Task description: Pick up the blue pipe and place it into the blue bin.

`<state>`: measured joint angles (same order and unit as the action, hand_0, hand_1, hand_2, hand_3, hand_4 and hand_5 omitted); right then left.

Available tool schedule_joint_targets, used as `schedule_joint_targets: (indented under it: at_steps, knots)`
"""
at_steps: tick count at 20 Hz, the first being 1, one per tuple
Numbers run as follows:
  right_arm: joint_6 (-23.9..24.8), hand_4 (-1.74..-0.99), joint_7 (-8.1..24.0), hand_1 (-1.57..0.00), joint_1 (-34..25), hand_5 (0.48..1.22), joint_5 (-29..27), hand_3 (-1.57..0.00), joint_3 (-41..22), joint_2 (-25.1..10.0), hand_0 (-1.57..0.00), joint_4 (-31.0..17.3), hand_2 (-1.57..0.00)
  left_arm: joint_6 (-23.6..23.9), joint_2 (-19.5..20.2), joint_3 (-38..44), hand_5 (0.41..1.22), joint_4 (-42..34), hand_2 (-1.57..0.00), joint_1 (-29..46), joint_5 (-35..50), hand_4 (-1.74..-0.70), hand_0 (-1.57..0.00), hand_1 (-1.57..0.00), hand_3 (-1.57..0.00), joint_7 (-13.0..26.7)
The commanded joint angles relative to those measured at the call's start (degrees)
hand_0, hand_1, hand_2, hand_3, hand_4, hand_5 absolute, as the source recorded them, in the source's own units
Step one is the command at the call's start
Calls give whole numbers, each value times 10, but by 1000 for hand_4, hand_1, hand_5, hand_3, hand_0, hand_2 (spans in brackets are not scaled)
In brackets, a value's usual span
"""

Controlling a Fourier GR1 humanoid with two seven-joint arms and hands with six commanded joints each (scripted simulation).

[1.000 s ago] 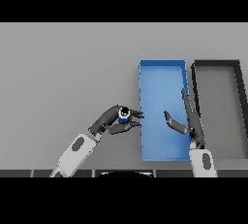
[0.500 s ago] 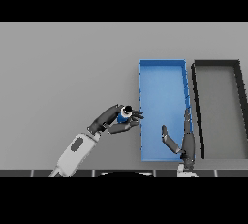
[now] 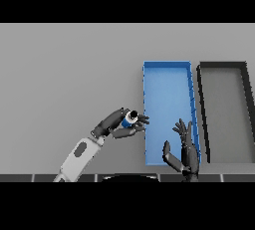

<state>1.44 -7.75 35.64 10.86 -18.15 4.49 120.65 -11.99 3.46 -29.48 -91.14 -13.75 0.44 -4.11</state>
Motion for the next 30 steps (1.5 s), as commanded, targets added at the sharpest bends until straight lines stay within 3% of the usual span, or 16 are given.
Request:
schedule_joint_targets:
  at_steps: [1,3,6,12,18,24,26,28,30]
  knots:
    - [-21,-1228,36,-18,-28,588,-4,0,-3,-10,1,12,-117,-2,-3,3,1221,3,-1571,-3,0,-1467,-1571,-1571,-1571,6]
    - [-56,-1247,96,-11,-81,568,-23,0,1,-31,1,36,-106,-10,-4,7,1221,5,-1571,-2,-1,-1467,-1571,-1571,-1571,13]
    - [-75,-1270,175,-5,-159,558,0,1,-20,-42,1,49,-90,-13,-7,8,1221,0,-1571,2,-14,-1467,-1571,-1571,-1571,13]
    - [-119,-1300,286,-1,-313,560,2,1,-44,-41,1,43,-42,-29,-12,25,1221,7,-1571,-4,-20,-1467,-1571,-1571,-1571,11]
    - [-147,-1232,347,-10,-433,545,-8,1,-45,-26,-3,-2,-59,-53,-26,35,1221,18,-1571,-7,-14,-1467,-1571,-1571,-1571,19]
    - [-169,-1192,386,-55,-529,507,-37,-7,-22,-23,-34,-28,-110,-58,-31,44,1221,16,-1571,1,-36,-1467,-1571,-1571,-1571,13]
    - [-177,-1233,395,-218,-542,487,-39,-128,-27,-20,-168,-44,-261,-58,-35,44,1221,14,-1571,5,-45,-1462,-1571,-1571,-1571,23]
    - [-184,-1331,390,-530,-563,489,-48,-401,-19,-17,-507,-60,-538,-65,-37,50,1221,18,-1571,1,-43,-1560,-1571,-1571,-1571,42]
    - [-182,-1467,389,-877,-572,518,-49,-762,-21,-9,-876,-67,-910,-68,-29,51,1221,9,-1571,5,-50,-1622,-1571,-1571,-1571,55]
